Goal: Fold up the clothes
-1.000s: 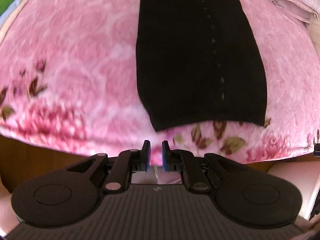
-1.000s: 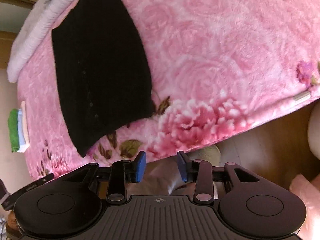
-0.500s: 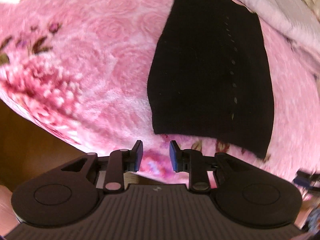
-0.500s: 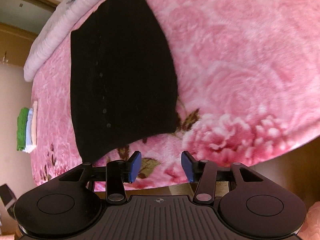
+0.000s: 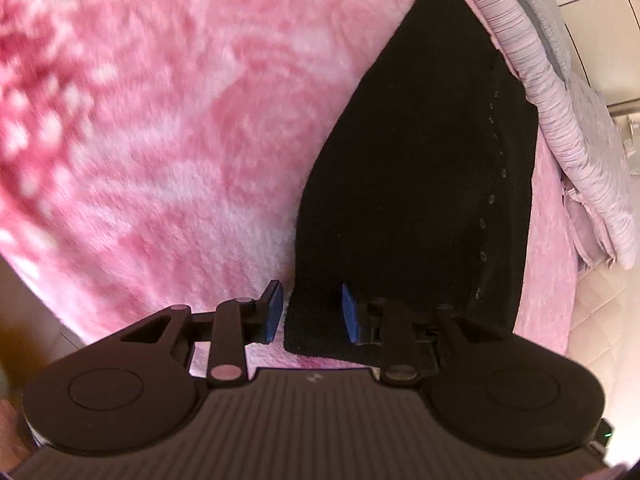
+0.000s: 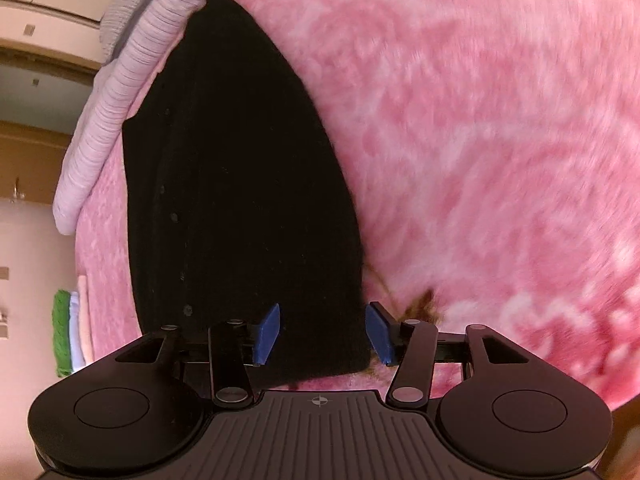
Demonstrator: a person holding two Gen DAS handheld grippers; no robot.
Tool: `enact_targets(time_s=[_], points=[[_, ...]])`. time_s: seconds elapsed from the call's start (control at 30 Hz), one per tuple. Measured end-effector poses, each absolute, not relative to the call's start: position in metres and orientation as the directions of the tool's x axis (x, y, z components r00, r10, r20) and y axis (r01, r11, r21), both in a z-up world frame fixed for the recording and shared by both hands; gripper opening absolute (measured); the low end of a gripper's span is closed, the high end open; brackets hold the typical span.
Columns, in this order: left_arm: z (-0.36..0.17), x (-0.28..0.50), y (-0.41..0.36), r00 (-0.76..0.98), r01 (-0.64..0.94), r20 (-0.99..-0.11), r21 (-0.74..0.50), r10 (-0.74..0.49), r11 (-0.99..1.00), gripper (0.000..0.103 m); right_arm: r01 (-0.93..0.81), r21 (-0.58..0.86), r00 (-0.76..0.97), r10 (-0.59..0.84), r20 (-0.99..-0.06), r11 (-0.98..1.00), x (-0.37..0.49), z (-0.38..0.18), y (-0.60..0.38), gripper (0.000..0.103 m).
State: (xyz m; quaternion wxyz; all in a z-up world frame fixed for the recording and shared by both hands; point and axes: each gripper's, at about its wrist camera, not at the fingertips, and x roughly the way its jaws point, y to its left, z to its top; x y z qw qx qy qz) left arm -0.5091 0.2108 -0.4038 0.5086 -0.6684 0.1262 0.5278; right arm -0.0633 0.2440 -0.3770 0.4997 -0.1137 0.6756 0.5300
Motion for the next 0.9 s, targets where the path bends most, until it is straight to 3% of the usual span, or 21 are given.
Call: enact_targets(time_s=[0.13, 0.17, 0.2, 0.23, 0.27, 0.33, 0.5, 0.67, 0.73, 0.83, 0.9], points=[[-0.413, -0.509, 0.213, 0.441, -0.672, -0.811, -0.583, 0.384, -0.458, 0.031, -0.620, 0.622, -0.472, 0.406, -0.783, 0.479, -0.062, -0.396, 0.236, 0.052], [-0.412, -0.508, 0.214, 0.443, -0.677, -0.811, -0.582, 0.381, -0.451, 0.030, -0.593, 0.631, -0.474, 0.416, -0.776, 0.500, -0.062, -0.397, 0.235, 0.052], [-0.412, -0.508, 0.215, 0.445, -0.686, -0.813, -0.579, 0.376, -0.441, 0.022, -0.566, 0.639, -0.477, 0.425, -0.769, 0.521, -0.061, -0.398, 0.235, 0.051], [-0.409, -0.507, 0.218, 0.447, -0.705, -0.815, -0.575, 0.369, -0.415, 0.013, -0.564, 0.634, -0.479, 0.417, -0.773, 0.529, -0.062, -0.397, 0.237, 0.044], [-0.402, -0.506, 0.222, 0.450, -0.733, -0.817, -0.569, 0.361, -0.374, 0.009, -0.582, 0.612, -0.468, 0.395, -0.791, 0.535, -0.063, -0.395, 0.239, 0.011], [-0.381, -0.508, 0.230, 0.461, -0.773, -0.810, -0.567, 0.363, -0.285, 0.009, -0.584, 0.600, -0.467, 0.379, -0.799, 0.547, -0.063, -0.389, 0.242, 0.010], [-0.314, -0.516, 0.228, 0.483, -0.837, -0.756, -0.546, 0.441, -0.019, 0.010, -0.481, 0.722, -0.535, 0.486, -0.691, 0.498, -0.046, -0.353, 0.212, 0.009], [-0.369, -0.512, 0.208, 0.363, -0.918, -0.887, -0.393, 0.285, -0.054, 0.009, -0.525, 0.622, -0.499, 0.383, -0.778, 0.581, -0.064, -0.384, 0.185, 0.009], [-0.383, -0.512, 0.202, 0.336, -0.924, -0.898, -0.372, 0.283, -0.084, 0.009, -0.562, 0.584, -0.459, 0.367, -0.809, 0.586, -0.074, -0.393, 0.177, 0.009], [-0.370, -0.506, 0.201, 0.310, -0.940, -0.904, -0.338, 0.295, -0.046, 0.009, -0.704, 0.520, -0.385, 0.356, -0.852, 0.483, -0.088, -0.370, 0.183, 0.011], [-0.352, -0.503, 0.202, 0.229, -0.971, -0.922, -0.240, 0.313, 0.004, 0.008, -0.809, 0.418, -0.300, 0.321, -0.898, 0.414, -0.098, -0.352, 0.190, 0.013]])
